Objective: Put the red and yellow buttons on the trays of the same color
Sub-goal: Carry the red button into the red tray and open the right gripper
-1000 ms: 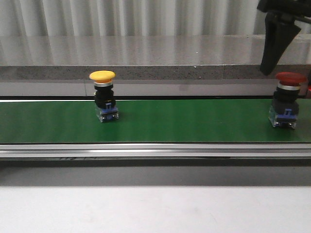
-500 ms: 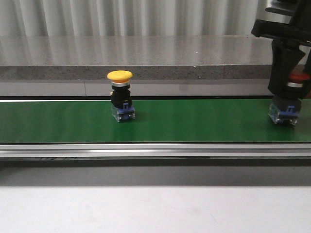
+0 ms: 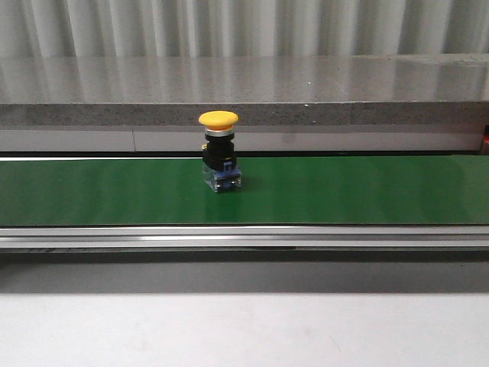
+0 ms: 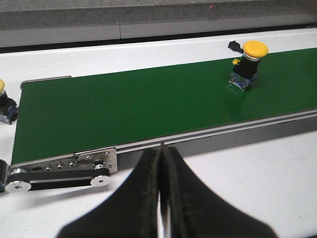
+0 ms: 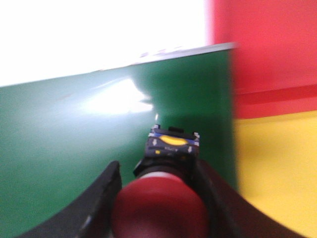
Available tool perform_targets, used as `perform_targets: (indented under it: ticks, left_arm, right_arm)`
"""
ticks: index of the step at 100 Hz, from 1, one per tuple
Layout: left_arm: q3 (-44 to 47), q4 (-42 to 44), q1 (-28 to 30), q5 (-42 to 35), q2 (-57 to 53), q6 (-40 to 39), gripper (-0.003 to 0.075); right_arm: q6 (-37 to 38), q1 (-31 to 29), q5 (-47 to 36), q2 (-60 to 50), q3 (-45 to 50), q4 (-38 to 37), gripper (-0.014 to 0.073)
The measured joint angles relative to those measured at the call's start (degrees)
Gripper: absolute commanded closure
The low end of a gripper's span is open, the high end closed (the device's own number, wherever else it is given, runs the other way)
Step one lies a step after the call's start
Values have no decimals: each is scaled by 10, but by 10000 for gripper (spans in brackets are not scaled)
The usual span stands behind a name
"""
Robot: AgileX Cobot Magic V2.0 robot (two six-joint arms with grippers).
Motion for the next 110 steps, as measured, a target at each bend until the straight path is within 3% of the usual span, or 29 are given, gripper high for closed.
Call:
perform_targets:
  ticks: [33,80,110]
  left_arm:
    - [0,0,0,0,0,0,740]
    - [0,0,0,0,0,0,740]
    - [0,0,0,0,0,0,740]
  right_arm:
    - [-1,-78,-22,31,-21,-11,335]
    - [-9,-85,27,204,-231,-12,335]
    - [-9,-86,8,285,-267,-12,335]
